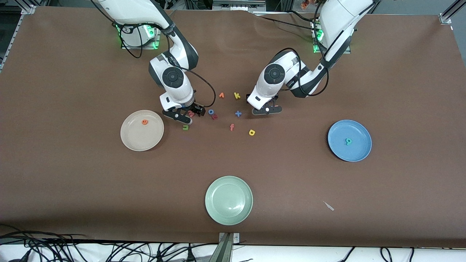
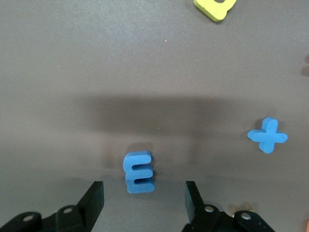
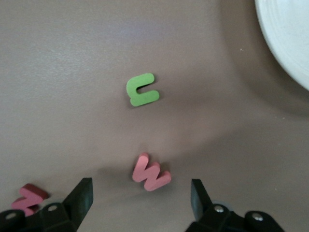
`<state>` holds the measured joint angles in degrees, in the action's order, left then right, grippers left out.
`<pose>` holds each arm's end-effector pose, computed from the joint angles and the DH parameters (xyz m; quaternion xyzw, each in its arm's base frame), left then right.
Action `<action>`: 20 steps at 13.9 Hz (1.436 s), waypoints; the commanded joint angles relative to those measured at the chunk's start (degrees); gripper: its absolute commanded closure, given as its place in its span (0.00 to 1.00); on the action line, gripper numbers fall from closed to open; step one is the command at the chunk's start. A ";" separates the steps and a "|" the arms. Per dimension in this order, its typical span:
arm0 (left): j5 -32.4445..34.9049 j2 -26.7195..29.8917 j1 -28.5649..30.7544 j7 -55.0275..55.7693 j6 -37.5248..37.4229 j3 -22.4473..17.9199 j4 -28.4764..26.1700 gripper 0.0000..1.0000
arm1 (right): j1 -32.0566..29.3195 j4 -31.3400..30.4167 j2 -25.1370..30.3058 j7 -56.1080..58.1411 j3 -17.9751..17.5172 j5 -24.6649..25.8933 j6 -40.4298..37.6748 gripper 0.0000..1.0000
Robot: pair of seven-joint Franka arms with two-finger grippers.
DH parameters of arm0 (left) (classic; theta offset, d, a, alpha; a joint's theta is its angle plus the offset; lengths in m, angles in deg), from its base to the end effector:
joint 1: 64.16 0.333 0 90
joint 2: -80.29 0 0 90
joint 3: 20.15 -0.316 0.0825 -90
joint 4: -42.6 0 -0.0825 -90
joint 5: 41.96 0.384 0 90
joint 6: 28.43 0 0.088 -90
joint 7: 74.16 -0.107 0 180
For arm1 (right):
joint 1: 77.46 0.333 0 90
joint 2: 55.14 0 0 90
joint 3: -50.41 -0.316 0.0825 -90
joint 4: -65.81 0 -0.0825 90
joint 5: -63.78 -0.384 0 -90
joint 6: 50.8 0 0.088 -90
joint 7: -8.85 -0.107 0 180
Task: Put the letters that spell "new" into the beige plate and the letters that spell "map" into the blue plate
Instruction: 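Grasp the pink w with the right gripper while the left gripper grasps the blue E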
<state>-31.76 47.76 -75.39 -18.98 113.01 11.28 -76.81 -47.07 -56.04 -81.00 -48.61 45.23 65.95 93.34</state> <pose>0.4199 -0.3916 0.1795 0.9928 0.0649 -0.0970 0.0281 0.4618 0.3313 0.1896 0.9835 -0.1782 -0.0273 0.0154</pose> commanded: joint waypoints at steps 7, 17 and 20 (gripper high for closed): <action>5.26 -2.45 -0.81 1.33 -0.89 -1.19 1.98 0.74 | 0.64 -3.57 0.11 -1.07 0.88 1.00 5.53 0.21; 4.75 -2.46 2.95 -14.18 -28.90 -1.19 17.87 1.00 | 0.64 -3.83 -0.07 -0.98 0.88 1.88 5.71 0.50; 5.18 -2.37 9.27 -29.11 -36.99 -1.19 22.01 1.00 | 0.64 -3.83 -0.07 -0.98 1.14 1.96 5.71 0.58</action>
<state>-28.04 46.14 -70.28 -38.86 80.90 9.62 -57.78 -47.04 -59.31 -81.11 -48.62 45.73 66.67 98.07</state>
